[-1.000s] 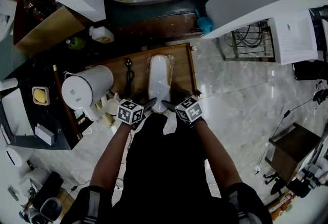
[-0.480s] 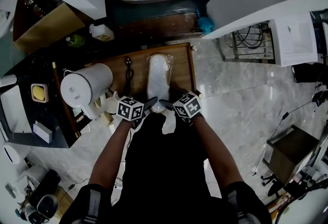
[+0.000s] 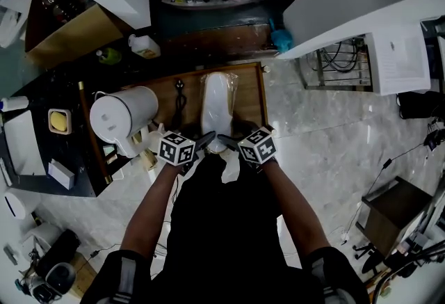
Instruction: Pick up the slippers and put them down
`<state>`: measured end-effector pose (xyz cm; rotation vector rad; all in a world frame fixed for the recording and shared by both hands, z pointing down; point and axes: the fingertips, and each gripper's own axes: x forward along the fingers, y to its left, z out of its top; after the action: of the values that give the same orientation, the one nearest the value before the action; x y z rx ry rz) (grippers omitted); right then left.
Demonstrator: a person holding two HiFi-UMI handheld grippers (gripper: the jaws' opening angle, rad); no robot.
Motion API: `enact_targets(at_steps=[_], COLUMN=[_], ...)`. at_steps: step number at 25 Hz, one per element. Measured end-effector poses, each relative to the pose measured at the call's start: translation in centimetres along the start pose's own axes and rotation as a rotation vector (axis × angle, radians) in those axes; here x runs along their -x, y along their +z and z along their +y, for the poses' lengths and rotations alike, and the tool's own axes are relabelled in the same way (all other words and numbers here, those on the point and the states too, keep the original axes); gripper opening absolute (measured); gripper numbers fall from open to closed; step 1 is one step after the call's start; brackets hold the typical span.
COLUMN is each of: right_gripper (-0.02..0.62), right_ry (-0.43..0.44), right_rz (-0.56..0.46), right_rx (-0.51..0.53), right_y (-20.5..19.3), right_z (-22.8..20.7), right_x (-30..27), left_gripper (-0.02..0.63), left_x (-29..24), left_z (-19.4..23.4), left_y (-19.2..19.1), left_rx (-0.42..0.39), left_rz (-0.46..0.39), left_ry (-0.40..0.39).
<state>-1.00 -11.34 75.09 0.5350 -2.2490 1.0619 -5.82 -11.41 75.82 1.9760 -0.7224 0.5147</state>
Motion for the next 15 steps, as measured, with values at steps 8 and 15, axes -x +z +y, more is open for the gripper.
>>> enact_targets(at_steps=[8, 15], right_gripper=[0.293, 0.291], right_ry=[-0.001, -0.011], right_rz=[-0.082, -0.140], right_rx=[-0.009, 0.046], right_y=[2.4, 4.4], right_z=[1.8, 4.5], right_x=[2.0, 5.4], left_gripper=[0.252, 0.252], left_x=[2.7, 5.5], left_z=[-2.0, -5.3], left_y=[2.5, 4.4], left_rx=[-0.067, -0.076], left_rz=[-0.090, -0.184], left_ry=[0.026, 0.026])
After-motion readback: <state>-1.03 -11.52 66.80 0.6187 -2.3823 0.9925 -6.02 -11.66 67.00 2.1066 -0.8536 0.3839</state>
